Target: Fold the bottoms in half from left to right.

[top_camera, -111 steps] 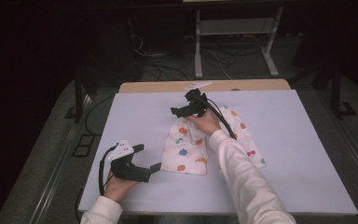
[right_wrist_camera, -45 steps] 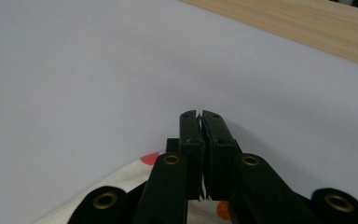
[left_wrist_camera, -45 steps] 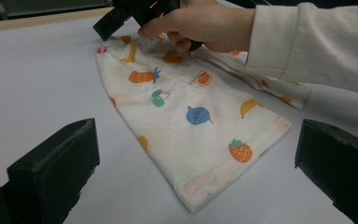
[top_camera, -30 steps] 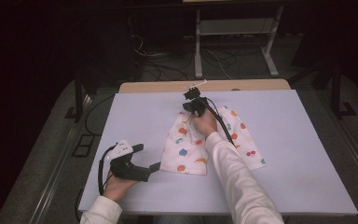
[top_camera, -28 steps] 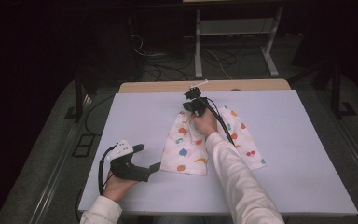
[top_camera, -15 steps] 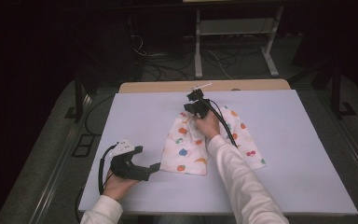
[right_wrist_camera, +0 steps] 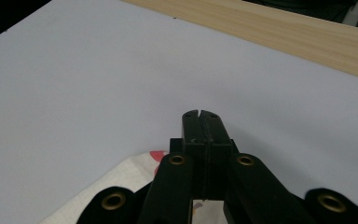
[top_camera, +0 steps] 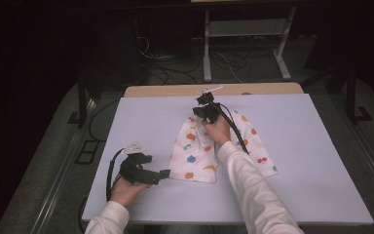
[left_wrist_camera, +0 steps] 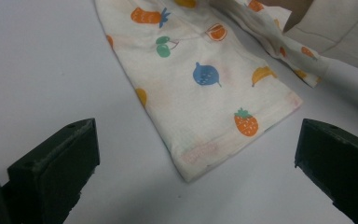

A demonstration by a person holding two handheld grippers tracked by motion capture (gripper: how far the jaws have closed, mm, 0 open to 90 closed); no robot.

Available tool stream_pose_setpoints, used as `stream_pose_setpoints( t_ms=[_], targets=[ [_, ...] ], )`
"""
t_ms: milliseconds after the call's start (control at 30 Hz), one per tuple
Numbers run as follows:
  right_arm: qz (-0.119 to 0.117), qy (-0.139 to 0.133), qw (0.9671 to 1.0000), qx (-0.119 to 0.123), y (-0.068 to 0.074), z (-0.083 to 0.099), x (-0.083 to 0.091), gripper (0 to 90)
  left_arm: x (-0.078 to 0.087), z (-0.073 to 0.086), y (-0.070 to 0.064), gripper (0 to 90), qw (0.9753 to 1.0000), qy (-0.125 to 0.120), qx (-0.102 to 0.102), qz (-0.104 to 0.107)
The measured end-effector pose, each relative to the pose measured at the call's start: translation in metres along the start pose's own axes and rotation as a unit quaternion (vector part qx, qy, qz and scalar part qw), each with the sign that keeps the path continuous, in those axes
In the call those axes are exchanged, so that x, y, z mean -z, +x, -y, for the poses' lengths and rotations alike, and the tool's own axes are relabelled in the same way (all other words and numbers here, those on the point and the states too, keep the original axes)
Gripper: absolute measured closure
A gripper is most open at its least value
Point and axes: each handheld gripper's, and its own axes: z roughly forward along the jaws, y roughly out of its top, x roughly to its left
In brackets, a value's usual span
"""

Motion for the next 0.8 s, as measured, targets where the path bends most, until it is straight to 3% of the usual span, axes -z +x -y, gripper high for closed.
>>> stream_pose_setpoints(
  t_ms=[167, 300, 500, 633, 800],
  targets=[
    [0.001, 0.000, 1.0000, 0.003, 0.000, 0.000, 0.000, 89.1, -0.007, -0.003, 0.003, 0.0, 0.9993, 0.030, 0.020, 0.014],
    [0.003, 0.001, 1.0000, 0.004, 0.001, 0.001, -0.001, 89.1, -0.014, -0.004, 0.003, 0.0, 0.9979, 0.054, 0.025, 0.024],
    [0.006, 0.001, 1.0000, 0.007, 0.002, 0.001, -0.001, 89.1, -0.018, -0.004, 0.000, 1.6, 0.9971, 0.069, 0.023, 0.024],
    [0.003, 0.000, 1.0000, -0.001, 0.001, 0.001, -0.001, 89.1, -0.019, -0.003, 0.001, 9.1, 0.9963, 0.076, 0.034, 0.021],
    [0.004, -0.002, 1.0000, 0.003, 0.002, 0.002, -0.002, 89.1, -0.021, -0.001, 0.002, 25.4, 0.9953, 0.082, 0.044, 0.026]
  ],
)
